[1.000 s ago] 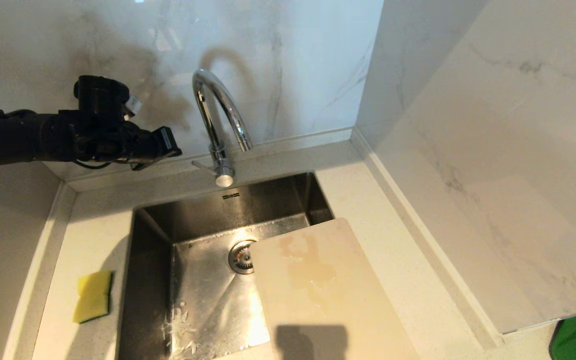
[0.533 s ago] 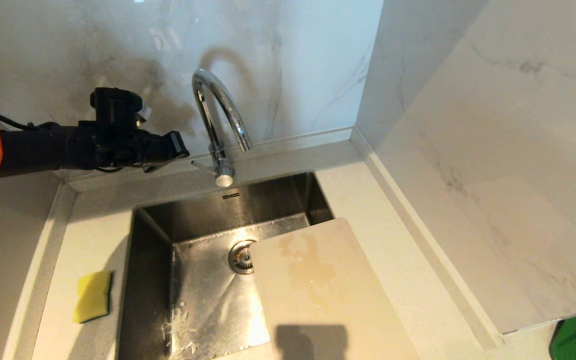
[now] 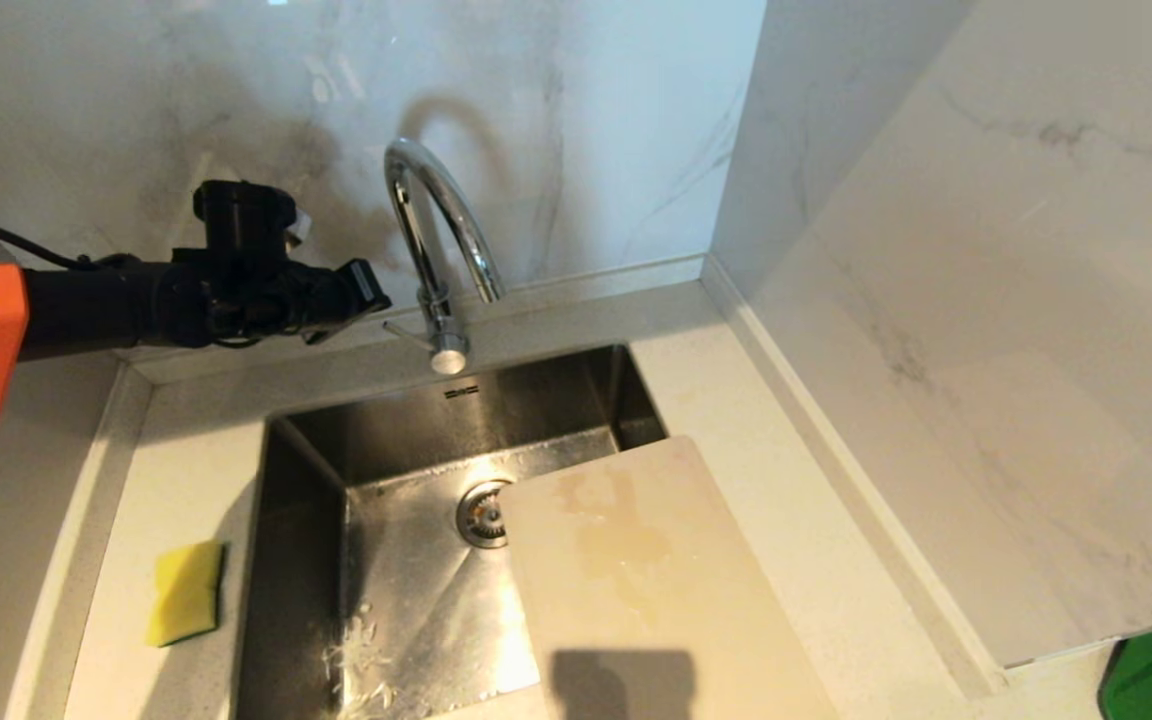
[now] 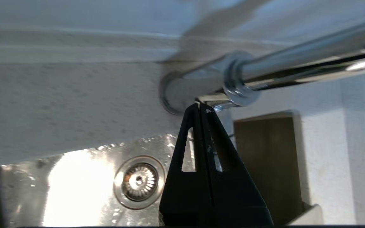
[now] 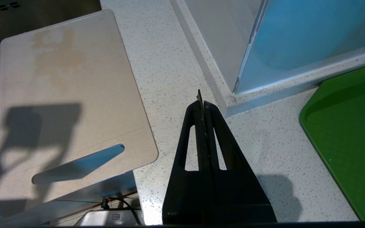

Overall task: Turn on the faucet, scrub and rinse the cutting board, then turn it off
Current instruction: Turn on the tap

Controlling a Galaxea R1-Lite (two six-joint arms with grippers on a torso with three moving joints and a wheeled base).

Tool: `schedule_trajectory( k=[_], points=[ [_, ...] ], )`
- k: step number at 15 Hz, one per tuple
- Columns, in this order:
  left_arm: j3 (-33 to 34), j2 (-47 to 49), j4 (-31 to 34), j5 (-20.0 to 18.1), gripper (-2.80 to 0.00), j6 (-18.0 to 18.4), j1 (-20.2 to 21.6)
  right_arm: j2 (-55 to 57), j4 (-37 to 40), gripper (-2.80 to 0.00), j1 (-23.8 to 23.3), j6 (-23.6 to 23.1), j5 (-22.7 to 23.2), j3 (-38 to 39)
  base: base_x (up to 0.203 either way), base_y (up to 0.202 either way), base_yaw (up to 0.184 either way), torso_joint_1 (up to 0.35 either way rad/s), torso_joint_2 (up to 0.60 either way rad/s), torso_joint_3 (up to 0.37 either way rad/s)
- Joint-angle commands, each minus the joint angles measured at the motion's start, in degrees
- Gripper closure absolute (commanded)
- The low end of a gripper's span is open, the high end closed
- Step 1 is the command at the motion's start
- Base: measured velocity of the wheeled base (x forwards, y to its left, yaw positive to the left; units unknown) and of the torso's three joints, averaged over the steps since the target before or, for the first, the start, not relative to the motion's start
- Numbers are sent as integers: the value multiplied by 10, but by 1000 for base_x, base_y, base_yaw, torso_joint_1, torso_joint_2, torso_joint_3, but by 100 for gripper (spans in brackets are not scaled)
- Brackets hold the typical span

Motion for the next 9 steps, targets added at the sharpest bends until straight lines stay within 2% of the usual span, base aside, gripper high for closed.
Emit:
schedule_trajectory(
  k=[1, 5, 6, 7, 8, 9],
  points=[
    [0, 2, 0, -1, 0, -10, -6, -1, 0, 0, 0, 0, 0, 0, 0, 0, 0, 0, 0, 0],
    [0, 3, 1, -1, 0, -14, -18, -1, 0, 0, 0, 0, 0, 0, 0, 0, 0, 0, 0, 0],
    [0, 3, 1, -1, 0, -14, -18, -1, 0, 0, 0, -22, 0, 0, 0, 0, 0, 0, 0, 0],
    [1, 3, 2, -1, 0, -15, -18, -1, 0, 0, 0, -88, 0, 0, 0, 0, 0, 0, 0, 0],
    [1, 3, 3, -1, 0, -15, -18, -1, 0, 0, 0, -210, 0, 0, 0, 0, 0, 0, 0, 0],
    [0, 2, 4, -1, 0, -14, -17, -1, 0, 0, 0, -384, 0, 0, 0, 0, 0, 0, 0, 0]
  ],
)
